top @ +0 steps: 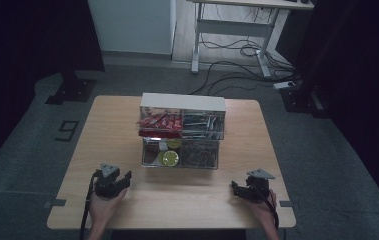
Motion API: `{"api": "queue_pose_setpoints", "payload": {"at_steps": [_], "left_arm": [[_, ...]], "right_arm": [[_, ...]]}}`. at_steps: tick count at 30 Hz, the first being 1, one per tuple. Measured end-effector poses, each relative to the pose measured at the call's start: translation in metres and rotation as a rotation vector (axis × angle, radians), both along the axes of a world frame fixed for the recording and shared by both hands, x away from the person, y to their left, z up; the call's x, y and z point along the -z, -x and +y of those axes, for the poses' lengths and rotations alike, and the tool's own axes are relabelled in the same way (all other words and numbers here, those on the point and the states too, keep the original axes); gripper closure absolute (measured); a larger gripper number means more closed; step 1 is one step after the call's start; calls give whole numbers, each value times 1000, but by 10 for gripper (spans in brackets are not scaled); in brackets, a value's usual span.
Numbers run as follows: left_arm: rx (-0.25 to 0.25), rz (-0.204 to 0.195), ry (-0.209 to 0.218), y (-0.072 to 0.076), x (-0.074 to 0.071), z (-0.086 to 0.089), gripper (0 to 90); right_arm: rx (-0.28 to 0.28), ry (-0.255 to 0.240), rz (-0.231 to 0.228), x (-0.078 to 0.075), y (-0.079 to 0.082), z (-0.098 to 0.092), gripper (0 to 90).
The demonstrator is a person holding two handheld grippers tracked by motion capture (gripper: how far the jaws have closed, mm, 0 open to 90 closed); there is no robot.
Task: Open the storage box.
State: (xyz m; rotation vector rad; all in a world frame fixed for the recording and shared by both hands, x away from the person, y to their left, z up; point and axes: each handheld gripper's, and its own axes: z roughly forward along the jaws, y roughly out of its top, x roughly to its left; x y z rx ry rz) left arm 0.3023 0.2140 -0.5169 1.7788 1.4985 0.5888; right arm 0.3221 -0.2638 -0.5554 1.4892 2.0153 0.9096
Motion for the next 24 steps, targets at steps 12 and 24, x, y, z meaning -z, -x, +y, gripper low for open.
{"api": "queue_pose_setpoints", "payload": {"at_steps": [12,24], "left_arm": [[64,-37,57,10,-14,5,775],[129,-76,127,21,-30,6,886]], "right_arm": [[-1,0,0,0,0,0,150],[-1,0,0,0,0,0,150]]}}
